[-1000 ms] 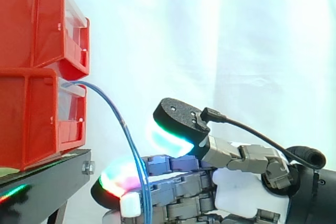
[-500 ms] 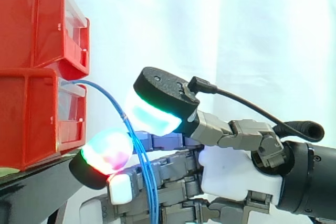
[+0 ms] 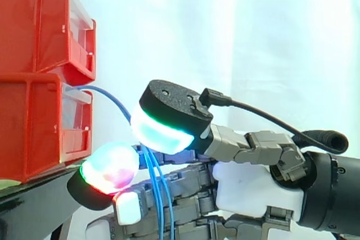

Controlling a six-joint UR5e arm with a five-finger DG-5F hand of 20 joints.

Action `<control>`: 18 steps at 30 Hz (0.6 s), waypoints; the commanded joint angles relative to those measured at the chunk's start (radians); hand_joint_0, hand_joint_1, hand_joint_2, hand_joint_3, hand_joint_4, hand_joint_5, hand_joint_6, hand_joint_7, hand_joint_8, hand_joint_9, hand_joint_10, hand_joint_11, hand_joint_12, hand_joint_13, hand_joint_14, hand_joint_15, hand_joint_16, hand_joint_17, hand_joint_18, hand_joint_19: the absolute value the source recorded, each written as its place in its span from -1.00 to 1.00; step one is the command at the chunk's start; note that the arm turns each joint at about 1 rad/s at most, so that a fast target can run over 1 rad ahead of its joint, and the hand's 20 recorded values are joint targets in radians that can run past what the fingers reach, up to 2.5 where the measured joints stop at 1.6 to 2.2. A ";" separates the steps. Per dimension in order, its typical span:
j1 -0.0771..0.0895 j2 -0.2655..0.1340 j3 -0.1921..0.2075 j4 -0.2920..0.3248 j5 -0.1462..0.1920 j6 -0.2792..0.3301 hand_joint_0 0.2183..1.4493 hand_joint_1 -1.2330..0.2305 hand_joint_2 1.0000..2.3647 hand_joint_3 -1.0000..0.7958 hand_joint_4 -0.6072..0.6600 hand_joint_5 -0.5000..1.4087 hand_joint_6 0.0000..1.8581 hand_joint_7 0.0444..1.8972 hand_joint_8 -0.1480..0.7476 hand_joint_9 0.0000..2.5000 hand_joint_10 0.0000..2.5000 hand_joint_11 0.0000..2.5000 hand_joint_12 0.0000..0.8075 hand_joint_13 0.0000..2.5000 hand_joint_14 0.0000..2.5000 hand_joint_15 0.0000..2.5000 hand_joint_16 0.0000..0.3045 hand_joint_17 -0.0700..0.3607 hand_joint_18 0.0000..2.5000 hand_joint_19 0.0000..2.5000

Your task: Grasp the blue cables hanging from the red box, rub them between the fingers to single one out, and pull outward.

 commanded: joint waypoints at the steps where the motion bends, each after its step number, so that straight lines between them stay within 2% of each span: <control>1: -0.006 0.000 0.001 -0.002 -0.003 0.021 -0.45 -0.28 -1.00 -0.42 0.23 -0.59 -0.31 0.07 -0.06 -0.18 -0.99 -0.57 -0.18 -0.43 -0.99 -0.67 -0.68 -0.17 -0.59 -0.64; 6: -0.012 0.001 0.001 -0.009 -0.008 0.060 -0.45 -0.25 -1.00 -0.41 0.23 -0.58 -0.38 0.19 -0.04 -0.18 -0.99 -0.58 -0.18 -0.43 -0.99 -0.67 -0.68 -0.17 -0.58 -0.64; 11: -0.016 0.020 0.001 -0.041 -0.009 0.064 -0.43 -0.24 -1.00 -0.39 0.22 -0.58 -0.33 0.15 -0.05 -0.18 -0.99 -0.57 -0.18 -0.42 -0.99 -0.67 -0.69 -0.18 -0.57 -0.63; 12: -0.018 0.032 0.001 -0.075 -0.009 0.064 -0.43 -0.24 -1.00 -0.38 0.21 -0.59 -0.32 0.12 -0.05 -0.17 -0.99 -0.58 -0.18 -0.42 -0.99 -0.67 -0.69 -0.18 -0.57 -0.63; 18: -0.020 0.051 0.001 -0.135 -0.006 0.064 -0.37 -0.28 -0.99 -0.29 0.18 -0.61 -0.19 -0.03 -0.04 -0.17 -0.99 -0.56 -0.19 -0.39 -0.99 -0.65 -0.70 -0.19 -0.55 -0.62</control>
